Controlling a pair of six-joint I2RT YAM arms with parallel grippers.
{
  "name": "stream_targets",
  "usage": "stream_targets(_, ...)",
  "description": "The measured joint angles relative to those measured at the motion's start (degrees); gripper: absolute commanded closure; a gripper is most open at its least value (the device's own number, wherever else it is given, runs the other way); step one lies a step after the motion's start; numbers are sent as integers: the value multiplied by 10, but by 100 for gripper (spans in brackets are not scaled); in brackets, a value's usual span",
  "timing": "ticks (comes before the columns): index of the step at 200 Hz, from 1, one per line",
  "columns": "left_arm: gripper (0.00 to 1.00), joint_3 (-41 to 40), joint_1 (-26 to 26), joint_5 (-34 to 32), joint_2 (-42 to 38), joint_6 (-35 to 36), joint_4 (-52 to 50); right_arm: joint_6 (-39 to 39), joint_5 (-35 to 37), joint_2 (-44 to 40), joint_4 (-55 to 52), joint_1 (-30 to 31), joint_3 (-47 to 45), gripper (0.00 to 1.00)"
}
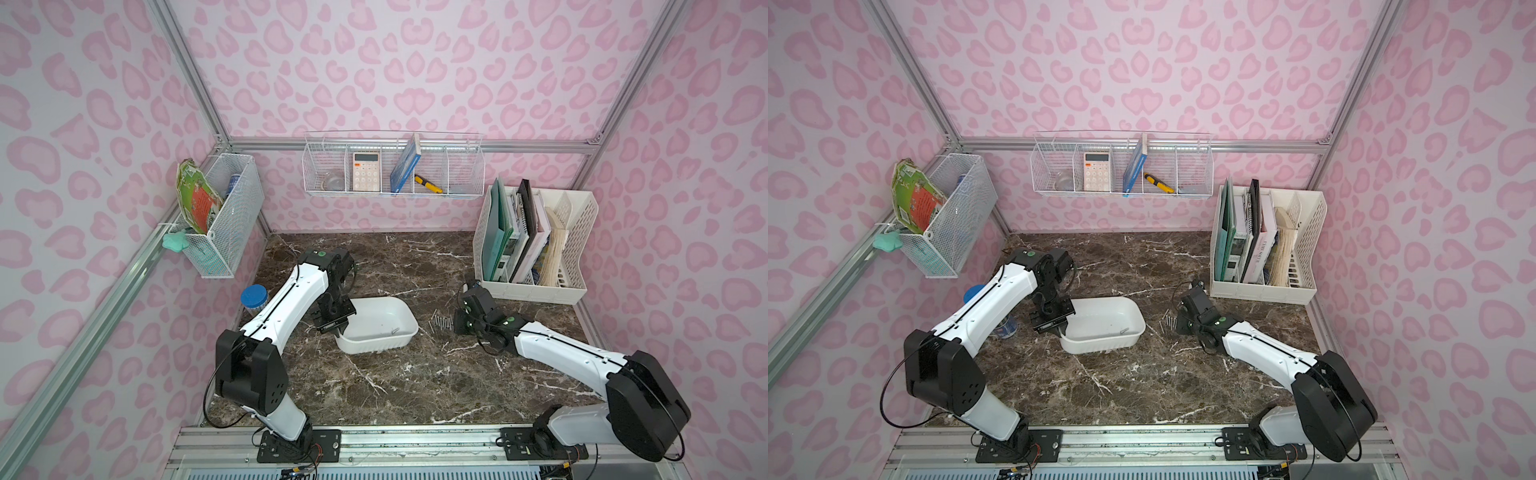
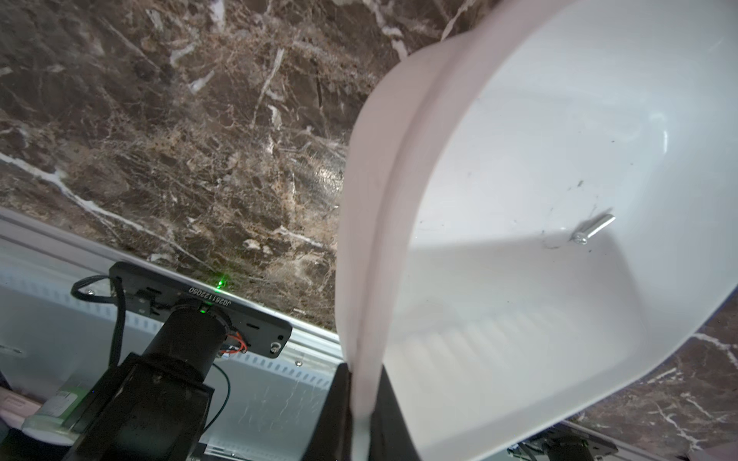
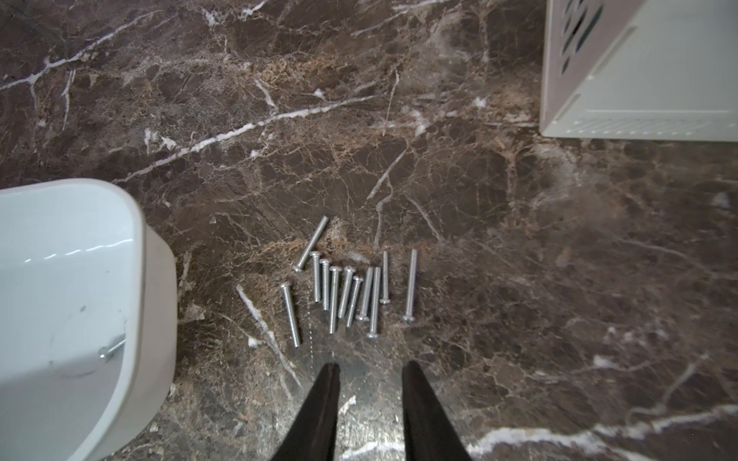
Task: Take out the screws from the storage box
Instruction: Pick up the storage box at the center of the board.
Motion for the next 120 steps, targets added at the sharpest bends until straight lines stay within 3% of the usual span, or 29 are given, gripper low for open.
stream_targets(53,100,15,6,49,0,3,-68,0,-18,7,4,0,5,70)
stream_targets(120,100,-35,6,-5,-42,61,-11,0,-18,-22,10,-3,-19,71)
